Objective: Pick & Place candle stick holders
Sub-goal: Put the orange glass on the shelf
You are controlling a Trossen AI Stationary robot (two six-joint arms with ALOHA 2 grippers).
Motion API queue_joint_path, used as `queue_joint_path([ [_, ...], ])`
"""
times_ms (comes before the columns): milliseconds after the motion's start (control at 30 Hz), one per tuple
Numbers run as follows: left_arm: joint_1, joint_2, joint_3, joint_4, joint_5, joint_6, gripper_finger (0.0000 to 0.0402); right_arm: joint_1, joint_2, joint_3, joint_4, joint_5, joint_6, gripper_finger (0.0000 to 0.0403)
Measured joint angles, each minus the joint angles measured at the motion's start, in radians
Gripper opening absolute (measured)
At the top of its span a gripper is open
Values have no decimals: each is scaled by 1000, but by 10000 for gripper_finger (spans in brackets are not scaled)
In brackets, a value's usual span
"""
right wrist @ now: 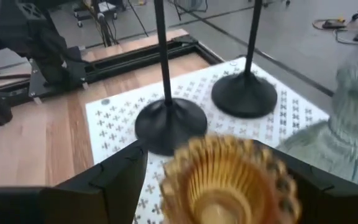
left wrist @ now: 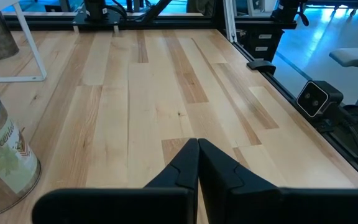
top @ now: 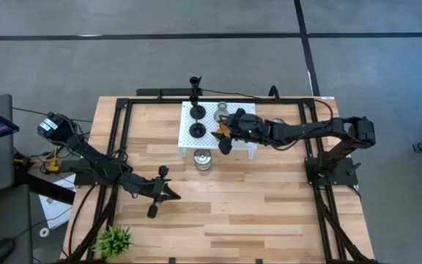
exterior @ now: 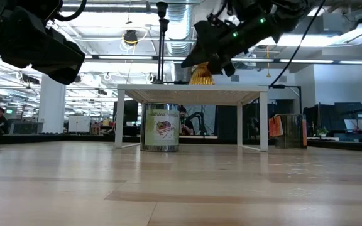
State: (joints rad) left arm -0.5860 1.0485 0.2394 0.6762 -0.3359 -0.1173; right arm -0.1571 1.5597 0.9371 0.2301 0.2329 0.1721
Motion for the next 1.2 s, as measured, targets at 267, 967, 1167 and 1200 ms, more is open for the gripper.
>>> queue_joint_path([
  [267, 0, 0, 0, -3, 0, 0, 8, 12, -1, 185, -353, 1, -30, 266],
  [967, -6, 0, 0, -3, 0, -54, 8, 173, -49, 565, -985, 124, -96, 171],
  [1167, -30, 0, 0, -4, 0, -56, 8, 276, -52, 551, -1011, 259, -133, 21],
  [1200, -33, 0, 0, -4, 0, -56, 8, 287, -53, 533, -997, 267, -144, 12],
])
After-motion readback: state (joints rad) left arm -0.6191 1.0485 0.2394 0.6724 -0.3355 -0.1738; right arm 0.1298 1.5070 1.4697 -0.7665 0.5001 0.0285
